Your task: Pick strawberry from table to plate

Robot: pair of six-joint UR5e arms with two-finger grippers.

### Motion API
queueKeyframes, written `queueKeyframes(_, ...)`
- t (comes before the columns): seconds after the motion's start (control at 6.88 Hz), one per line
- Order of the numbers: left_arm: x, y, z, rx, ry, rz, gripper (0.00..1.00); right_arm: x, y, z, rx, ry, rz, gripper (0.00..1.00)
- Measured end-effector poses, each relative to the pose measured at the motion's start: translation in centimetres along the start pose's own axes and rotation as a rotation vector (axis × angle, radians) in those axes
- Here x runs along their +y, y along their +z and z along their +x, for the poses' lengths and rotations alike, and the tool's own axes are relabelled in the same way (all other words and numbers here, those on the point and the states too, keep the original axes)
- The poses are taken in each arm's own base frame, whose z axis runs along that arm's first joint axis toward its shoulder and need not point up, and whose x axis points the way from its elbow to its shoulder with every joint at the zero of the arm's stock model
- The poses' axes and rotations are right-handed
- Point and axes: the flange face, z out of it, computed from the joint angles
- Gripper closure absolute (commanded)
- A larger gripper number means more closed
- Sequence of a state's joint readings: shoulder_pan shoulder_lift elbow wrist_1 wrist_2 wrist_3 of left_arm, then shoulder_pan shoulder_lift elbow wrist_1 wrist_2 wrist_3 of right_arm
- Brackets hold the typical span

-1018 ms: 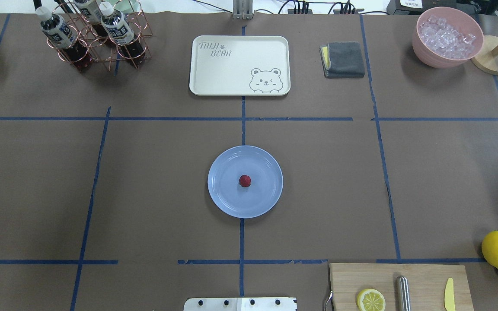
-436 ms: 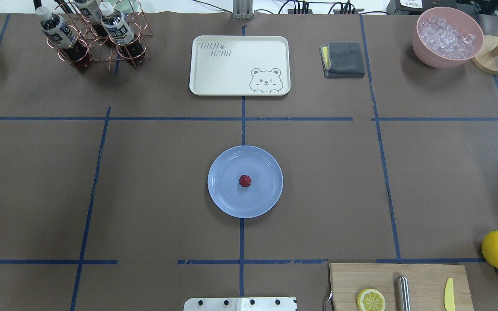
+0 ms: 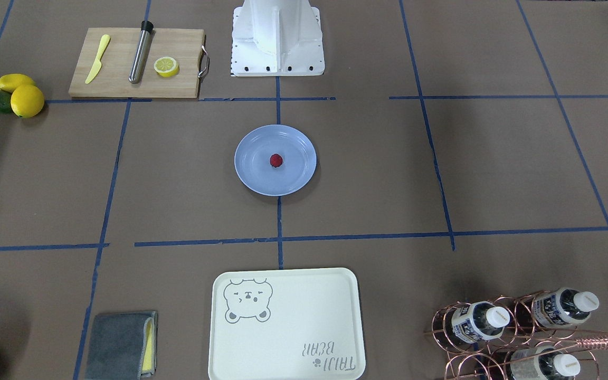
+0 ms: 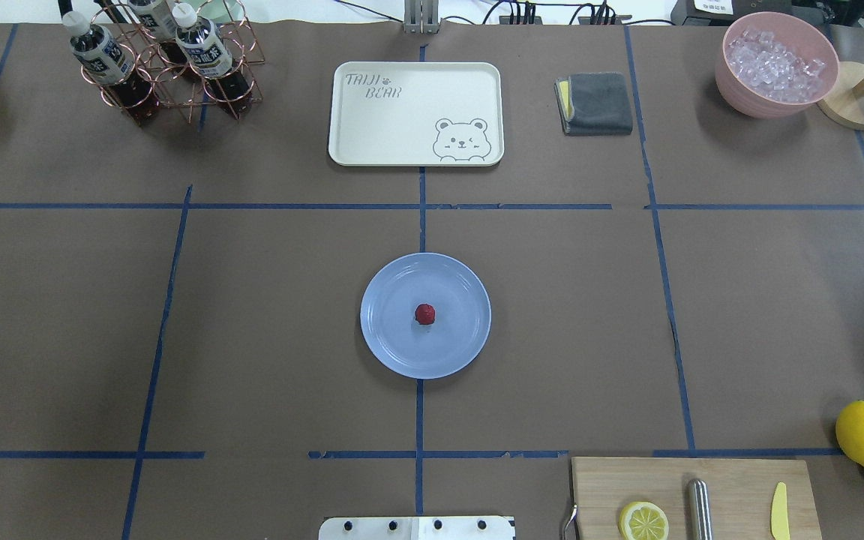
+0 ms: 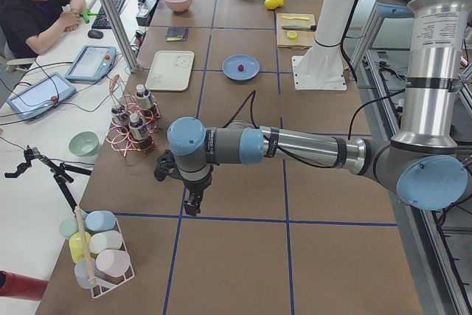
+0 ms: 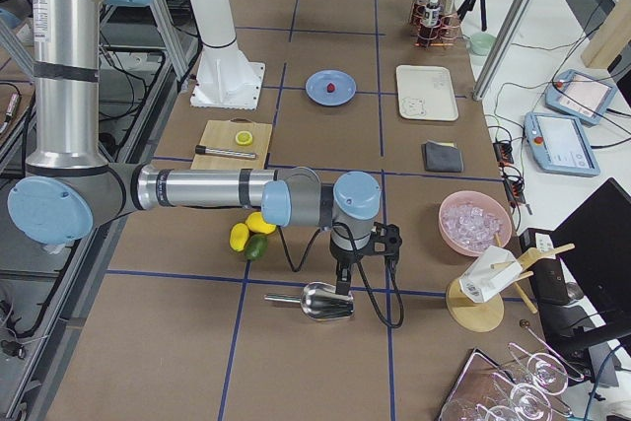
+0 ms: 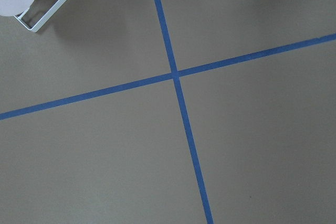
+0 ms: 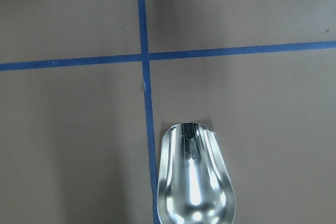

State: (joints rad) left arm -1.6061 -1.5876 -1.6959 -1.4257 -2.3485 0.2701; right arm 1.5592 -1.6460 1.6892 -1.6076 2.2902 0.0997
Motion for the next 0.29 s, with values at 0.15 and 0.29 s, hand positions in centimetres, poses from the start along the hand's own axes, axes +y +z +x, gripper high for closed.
queueKeyframes(0.15,0.00,0.03,-0.03,-0.001,0.001,0.001,0.00,0.00,0.01,0.01,0.000,0.000,0.000,0.00)
queueKeyframes(0.29,0.01,0.05,-0.06,-0.001,0.001,0.001,0.00,0.00,0.01,0.01,0.000,0.000,0.000,0.00)
